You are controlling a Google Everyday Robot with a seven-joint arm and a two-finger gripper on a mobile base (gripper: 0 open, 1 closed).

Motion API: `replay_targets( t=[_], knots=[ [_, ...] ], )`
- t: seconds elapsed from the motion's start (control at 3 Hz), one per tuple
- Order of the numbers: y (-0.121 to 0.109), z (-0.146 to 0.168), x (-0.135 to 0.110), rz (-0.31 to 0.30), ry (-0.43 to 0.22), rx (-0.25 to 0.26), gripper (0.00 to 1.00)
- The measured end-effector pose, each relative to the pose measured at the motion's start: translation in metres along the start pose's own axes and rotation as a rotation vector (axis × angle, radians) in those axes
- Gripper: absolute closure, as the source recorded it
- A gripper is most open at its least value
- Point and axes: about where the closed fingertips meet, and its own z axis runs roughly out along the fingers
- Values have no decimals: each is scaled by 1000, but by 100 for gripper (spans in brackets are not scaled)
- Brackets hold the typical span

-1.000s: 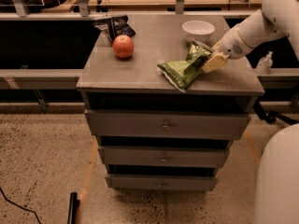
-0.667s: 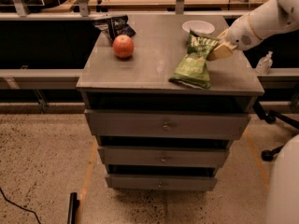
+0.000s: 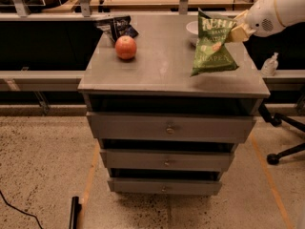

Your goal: Place green jalapeno chip bag into white bowl

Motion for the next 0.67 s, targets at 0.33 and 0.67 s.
replay_targets(
  t=[0.33, 0.67],
  knots=[
    [-5, 6, -7, 5, -10, 22, 100],
    [-47, 14, -25, 23, -14, 154, 100]
  ],
)
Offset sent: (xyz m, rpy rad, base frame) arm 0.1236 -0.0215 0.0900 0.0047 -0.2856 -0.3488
